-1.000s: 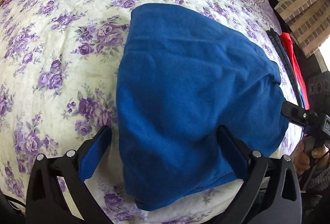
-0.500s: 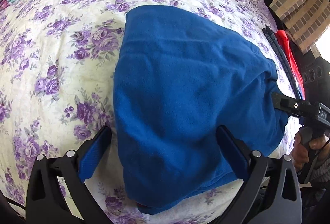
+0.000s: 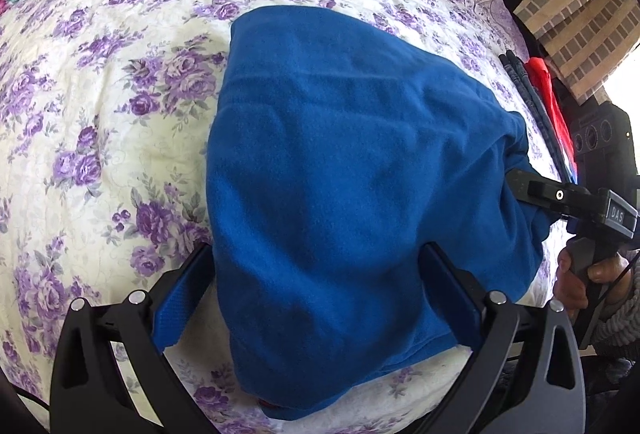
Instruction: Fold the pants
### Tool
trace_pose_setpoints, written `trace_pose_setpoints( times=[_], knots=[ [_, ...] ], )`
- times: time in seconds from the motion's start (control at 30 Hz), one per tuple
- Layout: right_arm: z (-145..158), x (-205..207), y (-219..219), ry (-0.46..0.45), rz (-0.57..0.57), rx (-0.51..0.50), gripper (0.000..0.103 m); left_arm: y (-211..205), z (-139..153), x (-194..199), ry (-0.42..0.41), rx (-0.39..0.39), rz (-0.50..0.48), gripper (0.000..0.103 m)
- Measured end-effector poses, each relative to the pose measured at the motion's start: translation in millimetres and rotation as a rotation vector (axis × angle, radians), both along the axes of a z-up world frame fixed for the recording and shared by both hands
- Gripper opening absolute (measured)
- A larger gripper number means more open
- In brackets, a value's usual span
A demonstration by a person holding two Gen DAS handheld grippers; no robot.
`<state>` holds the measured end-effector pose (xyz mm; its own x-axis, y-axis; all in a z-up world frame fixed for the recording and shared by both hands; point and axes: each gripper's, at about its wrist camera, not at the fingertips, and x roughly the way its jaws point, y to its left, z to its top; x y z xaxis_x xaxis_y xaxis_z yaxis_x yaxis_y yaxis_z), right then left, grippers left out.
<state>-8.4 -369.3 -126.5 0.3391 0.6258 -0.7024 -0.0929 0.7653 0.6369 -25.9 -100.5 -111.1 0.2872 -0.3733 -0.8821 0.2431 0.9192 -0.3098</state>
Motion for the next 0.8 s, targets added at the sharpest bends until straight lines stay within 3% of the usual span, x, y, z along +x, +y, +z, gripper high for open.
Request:
trace_pose_setpoints(
  times=[0.47,0.8],
  knots=[
    [-1.1,-0.6,1.0,-0.006,0.016,-0.009,0.086,-5.1,1.9,-5.1,-0.017,0.05,0.01,0.099],
    [2.5,-2.4,4.5,-0.013,0.04,-0.048,0.088,2.3,3.1,-9.5,-0.018,0.033,0.029,0.099]
  ],
)
